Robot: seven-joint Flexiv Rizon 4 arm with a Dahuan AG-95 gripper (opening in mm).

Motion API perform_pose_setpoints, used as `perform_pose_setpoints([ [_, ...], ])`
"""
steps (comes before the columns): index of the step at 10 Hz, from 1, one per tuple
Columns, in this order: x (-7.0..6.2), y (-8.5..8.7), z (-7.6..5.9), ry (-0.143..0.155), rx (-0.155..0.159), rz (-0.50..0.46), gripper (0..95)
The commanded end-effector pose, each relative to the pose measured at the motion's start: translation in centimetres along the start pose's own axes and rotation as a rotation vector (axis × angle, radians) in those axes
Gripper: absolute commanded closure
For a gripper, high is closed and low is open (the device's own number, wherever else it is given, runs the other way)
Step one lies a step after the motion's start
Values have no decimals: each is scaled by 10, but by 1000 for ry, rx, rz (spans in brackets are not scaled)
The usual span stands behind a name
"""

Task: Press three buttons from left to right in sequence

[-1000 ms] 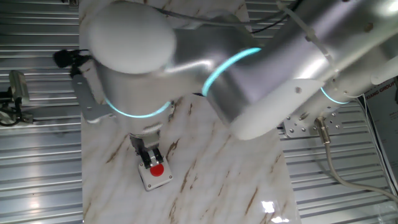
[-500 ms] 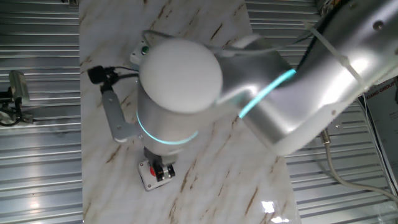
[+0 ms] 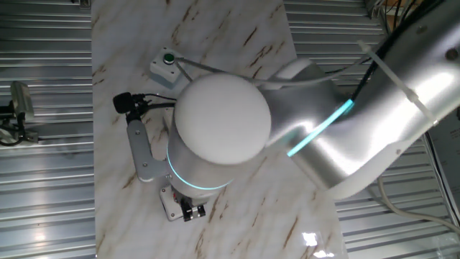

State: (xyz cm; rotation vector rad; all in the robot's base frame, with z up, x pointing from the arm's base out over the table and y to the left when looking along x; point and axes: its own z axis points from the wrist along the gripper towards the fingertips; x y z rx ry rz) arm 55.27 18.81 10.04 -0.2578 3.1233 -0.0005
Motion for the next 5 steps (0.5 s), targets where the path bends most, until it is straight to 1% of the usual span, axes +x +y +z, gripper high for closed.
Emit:
perform_pose_setpoints([
  [1,2,-1,5,-18,15,-24,950],
  [3,3,-4,9,-38,22,-49,950],
  [4,4,-8,11,-44,17,-59,950],
  [5,6,-12,18,-66,9,-67,950],
])
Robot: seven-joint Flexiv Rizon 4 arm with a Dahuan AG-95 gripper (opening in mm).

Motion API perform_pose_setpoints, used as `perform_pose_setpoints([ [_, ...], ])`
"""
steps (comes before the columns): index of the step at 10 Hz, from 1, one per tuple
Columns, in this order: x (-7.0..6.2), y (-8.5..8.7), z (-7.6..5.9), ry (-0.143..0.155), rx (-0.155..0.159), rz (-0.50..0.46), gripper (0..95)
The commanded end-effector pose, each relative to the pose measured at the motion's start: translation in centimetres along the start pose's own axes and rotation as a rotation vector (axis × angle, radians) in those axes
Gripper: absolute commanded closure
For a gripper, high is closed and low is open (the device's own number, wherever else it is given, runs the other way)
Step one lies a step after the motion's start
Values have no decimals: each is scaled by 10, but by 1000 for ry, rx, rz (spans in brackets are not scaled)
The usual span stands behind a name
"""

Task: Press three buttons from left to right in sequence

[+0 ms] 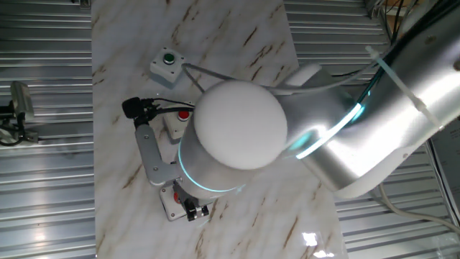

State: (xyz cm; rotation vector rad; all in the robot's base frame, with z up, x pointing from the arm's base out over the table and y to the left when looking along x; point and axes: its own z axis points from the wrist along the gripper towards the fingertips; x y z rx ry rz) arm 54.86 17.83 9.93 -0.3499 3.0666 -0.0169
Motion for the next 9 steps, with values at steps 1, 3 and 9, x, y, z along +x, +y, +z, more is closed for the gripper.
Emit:
perform_pose_setpoints([
  [1,4,-3,24,-38,4,-4,950],
  [3,6,-2,32,-64,13,5,950],
  [9,-11,-5,21,-50,0,-9,950],
])
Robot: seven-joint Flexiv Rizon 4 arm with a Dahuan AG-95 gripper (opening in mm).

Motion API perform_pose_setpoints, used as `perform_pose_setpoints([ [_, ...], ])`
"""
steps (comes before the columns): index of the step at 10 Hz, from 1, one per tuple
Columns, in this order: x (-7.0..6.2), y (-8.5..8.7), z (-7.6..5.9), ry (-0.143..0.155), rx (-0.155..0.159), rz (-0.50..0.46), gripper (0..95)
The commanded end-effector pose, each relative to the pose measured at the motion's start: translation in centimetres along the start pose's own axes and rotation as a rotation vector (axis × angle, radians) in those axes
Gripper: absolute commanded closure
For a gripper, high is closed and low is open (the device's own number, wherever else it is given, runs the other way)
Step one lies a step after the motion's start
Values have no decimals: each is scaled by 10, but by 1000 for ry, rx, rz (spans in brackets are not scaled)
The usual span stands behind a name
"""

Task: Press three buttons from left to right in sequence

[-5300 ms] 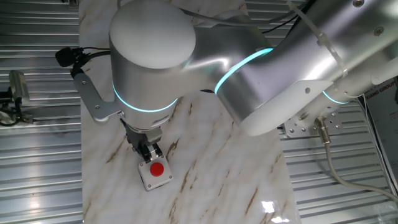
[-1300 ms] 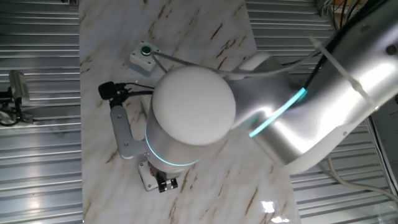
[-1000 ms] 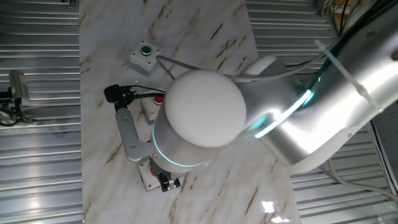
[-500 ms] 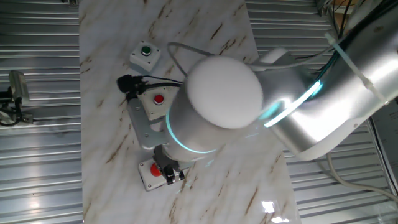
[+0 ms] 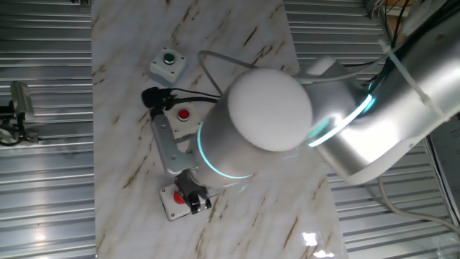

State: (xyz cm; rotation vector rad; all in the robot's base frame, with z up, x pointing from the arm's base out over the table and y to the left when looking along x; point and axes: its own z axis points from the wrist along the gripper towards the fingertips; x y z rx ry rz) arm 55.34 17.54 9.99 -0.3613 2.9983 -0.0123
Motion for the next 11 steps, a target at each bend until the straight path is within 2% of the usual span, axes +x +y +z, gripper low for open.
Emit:
perform_pose_setpoints([
  [1,-11,-1,20,22,-12,7,950],
  [3,-16,0,19,27,-19,26,950],
  [4,-16,4,22,7,-18,40,950],
  [7,-15,6,24,3,-11,32,950],
  [8,-17,5,17,16,-22,28,950],
  [9,-19,4,9,48,-28,22,950],
  [10,-23,2,-4,94,-45,24,950],
  [11,-23,2,-8,108,-51,29,950],
])
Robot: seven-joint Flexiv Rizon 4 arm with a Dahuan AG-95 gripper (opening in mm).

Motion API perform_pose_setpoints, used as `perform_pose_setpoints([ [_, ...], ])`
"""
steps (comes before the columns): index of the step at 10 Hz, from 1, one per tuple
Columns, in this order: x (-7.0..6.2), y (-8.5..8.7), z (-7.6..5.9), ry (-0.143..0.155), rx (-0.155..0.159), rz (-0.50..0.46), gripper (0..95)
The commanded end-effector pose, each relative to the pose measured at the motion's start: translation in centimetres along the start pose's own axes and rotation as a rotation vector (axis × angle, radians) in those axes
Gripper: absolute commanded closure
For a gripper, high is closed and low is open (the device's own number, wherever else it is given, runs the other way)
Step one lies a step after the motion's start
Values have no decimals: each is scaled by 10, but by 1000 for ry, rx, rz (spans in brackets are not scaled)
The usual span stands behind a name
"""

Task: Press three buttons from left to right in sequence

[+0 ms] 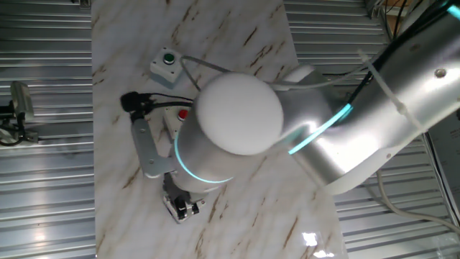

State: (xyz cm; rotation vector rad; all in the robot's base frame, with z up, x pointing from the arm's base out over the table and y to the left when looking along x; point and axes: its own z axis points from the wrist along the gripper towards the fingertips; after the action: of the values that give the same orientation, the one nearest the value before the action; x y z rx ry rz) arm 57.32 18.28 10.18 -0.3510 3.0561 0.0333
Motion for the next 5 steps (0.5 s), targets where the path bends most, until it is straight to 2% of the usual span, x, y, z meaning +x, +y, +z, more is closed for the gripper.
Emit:
perform_pose_setpoints([
  [1,-2,0,-8,54,-25,27,950],
  [3,-1,0,-9,55,-36,39,950],
  [5,-1,0,-7,59,-35,39,950],
])
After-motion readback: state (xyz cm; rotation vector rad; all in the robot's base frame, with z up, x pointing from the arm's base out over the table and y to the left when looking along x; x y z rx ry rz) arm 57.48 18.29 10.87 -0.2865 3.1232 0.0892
